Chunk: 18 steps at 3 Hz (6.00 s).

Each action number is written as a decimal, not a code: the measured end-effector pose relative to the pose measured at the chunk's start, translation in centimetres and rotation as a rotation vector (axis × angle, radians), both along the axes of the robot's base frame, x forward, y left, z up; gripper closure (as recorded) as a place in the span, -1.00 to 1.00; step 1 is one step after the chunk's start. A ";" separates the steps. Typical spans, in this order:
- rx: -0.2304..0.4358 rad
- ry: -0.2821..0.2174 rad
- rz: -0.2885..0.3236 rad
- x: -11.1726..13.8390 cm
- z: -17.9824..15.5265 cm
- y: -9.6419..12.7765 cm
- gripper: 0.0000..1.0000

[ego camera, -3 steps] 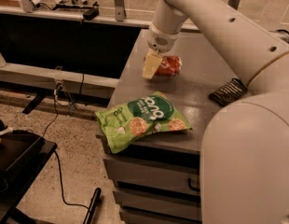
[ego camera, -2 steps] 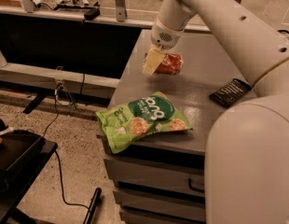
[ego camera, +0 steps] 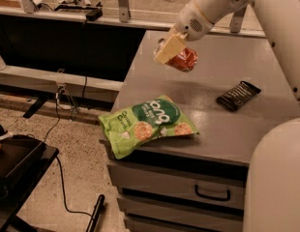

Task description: Place coke can upright

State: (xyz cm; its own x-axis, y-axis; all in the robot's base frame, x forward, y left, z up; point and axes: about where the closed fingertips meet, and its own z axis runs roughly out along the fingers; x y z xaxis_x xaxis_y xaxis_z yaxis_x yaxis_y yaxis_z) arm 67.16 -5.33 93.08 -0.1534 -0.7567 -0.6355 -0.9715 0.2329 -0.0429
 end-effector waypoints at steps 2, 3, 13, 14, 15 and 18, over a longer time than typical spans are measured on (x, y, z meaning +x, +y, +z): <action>0.089 -0.017 0.049 0.0 0.2 0.8 1.00; 0.325 -0.038 0.118 0.2 0.6 1.6 1.00; 0.858 0.073 -0.021 0.2 -1.6 1.8 -0.30; 0.850 0.068 -0.033 0.3 -1.7 1.6 -0.76; 0.827 0.060 -0.034 0.3 -1.8 1.3 -1.00; 0.659 -0.046 -0.008 0.7 0.7 -2.2 -1.00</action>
Offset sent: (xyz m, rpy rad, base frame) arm -0.0059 0.0144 0.0137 0.2833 -0.0573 0.1545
